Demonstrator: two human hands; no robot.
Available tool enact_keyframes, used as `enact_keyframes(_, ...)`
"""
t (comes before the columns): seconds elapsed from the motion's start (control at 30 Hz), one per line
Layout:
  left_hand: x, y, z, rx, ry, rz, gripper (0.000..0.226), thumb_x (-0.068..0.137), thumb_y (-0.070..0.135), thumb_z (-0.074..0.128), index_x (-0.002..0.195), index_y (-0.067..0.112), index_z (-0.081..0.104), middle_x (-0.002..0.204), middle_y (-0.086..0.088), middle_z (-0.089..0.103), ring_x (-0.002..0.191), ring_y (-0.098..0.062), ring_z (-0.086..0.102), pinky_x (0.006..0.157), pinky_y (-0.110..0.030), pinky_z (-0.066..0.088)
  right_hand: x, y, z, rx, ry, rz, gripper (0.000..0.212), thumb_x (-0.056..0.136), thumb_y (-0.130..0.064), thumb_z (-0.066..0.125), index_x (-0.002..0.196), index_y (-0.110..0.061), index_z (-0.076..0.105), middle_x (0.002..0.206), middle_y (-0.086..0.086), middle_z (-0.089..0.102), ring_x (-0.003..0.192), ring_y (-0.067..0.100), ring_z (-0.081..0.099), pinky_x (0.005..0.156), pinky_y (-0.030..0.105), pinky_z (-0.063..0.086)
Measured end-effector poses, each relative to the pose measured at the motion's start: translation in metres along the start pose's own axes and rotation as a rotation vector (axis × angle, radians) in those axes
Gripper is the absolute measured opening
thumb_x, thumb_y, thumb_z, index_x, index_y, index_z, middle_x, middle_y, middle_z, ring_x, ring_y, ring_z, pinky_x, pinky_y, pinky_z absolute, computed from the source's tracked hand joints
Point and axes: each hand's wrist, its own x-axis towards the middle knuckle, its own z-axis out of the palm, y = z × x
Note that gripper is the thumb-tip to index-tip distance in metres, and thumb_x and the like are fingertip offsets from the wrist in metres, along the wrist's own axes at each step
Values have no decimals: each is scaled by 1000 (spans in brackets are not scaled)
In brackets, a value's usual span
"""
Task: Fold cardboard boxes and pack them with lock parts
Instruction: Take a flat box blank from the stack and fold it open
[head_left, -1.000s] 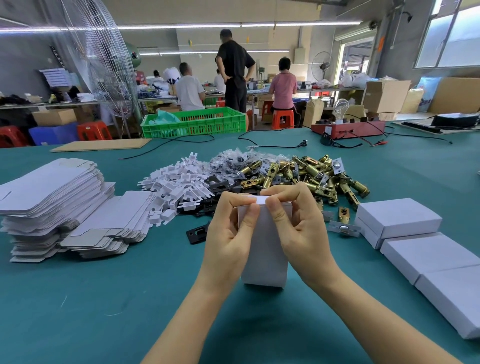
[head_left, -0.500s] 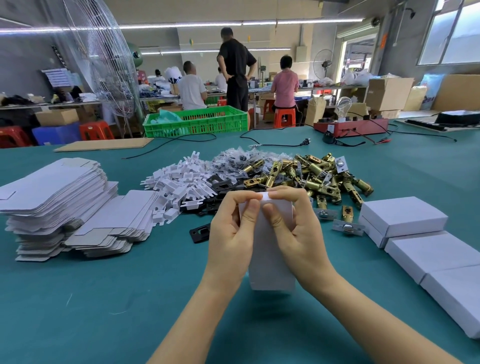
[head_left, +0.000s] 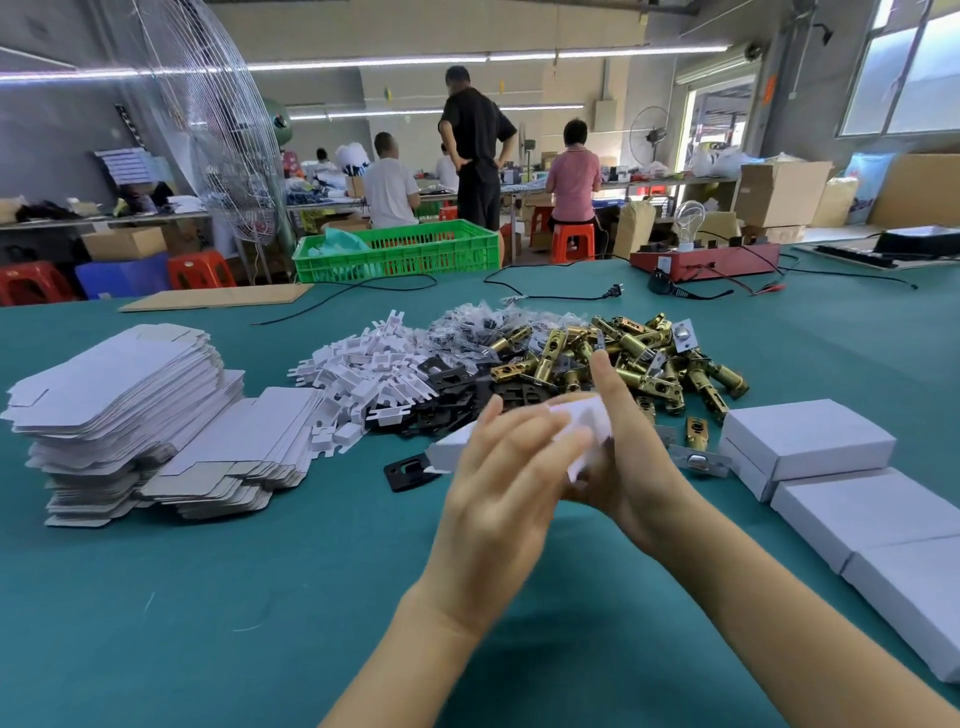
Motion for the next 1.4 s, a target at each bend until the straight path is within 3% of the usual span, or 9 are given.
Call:
enact_keyframes(0.13, -16, -8, 9, 47, -174, 43, 37, 85, -9, 68, 117, 9, 63, 121, -7, 66, 125, -26, 53, 108, -53, 39, 7, -1, -20, 63, -39, 198, 30, 88, -27, 63, 104, -2, 63, 74, 5, 62, 62, 16, 60, 60, 27, 54)
enact_keyframes(0.2, -21, -13, 10, 142, -232, -16, 37, 88, 6, 67, 124, 14, 61, 128, -5, 65, 131, -26, 48, 109, -56, 37, 12, 4, -26, 129, 18, 197, 25, 91, -14, 58, 109, 3, 61, 77, 8, 65, 64, 16, 63, 61, 29, 56)
enact_keyframes(0.3, -24, -15, 8, 25, -248, -402, 61, 85, 42, 65, 140, 31, 42, 151, 1, 42, 144, -14, 29, 119, -37, 24, 19, 11, -32, 211, 58, 173, 24, 88, -11, 60, 110, 0, 63, 88, 10, 69, 74, 19, 66, 62, 29, 57)
enact_keyframes(0.4, -21, -18, 8, -178, -132, -855, 79, 83, 55, 67, 146, 37, 24, 158, 13, 23, 144, 3, 20, 114, -14, 18, 22, 20, -33, 28, 23, 90, 25, 85, -13, 62, 110, -9, 66, 95, 4, 71, 84, 16, 65, 77, 30, 50)
enact_keyframes(0.57, -18, -31, 0, -742, -3, -1264, 46, 74, 30, 75, 117, 25, 60, 116, -1, 71, 104, -13, 68, 86, -30, 55, 22, 34, -29, -213, -120, -43, 42, 81, -13, 68, 121, -10, 56, 113, 6, 70, 102, 20, 66, 87, 33, 52)
enact_keyframes(0.67, -18, -36, -4, -714, -35, -1211, 34, 80, 8, 75, 109, 21, 63, 102, 4, 75, 95, -11, 70, 77, -24, 56, 25, 39, -32, -601, -68, -206, 28, 89, -22, 66, 115, -18, 58, 112, -3, 68, 106, 12, 63, 93, 33, 50)
enact_keyframes(0.8, -18, -36, -5, -692, -137, -1141, 36, 81, -2, 73, 110, 17, 61, 101, 4, 74, 94, -4, 69, 73, -15, 52, 27, 40, -36, -736, -42, -281, 21, 90, -30, 65, 109, -22, 63, 108, -6, 68, 98, 13, 66, 89, 33, 53)
enact_keyframes(0.93, -21, -38, -4, -683, -190, -1139, 39, 81, -5, 73, 115, 8, 56, 106, -6, 72, 95, -7, 67, 77, -18, 53, 30, 45, -42, -774, -90, -292, 21, 91, -26, 64, 111, -22, 64, 111, -4, 68, 96, 17, 68, 92, 42, 52)
enact_keyframes(1.4, -21, -44, -5, -697, -199, -1230, 34, 72, 10, 82, 101, 25, 72, 94, 6, 76, 86, -7, 71, 66, -15, 52, 31, 40, -38, -595, -129, -307, 23, 93, -33, 59, 116, -32, 63, 114, -6, 67, 97, 21, 68, 87, 40, 56)
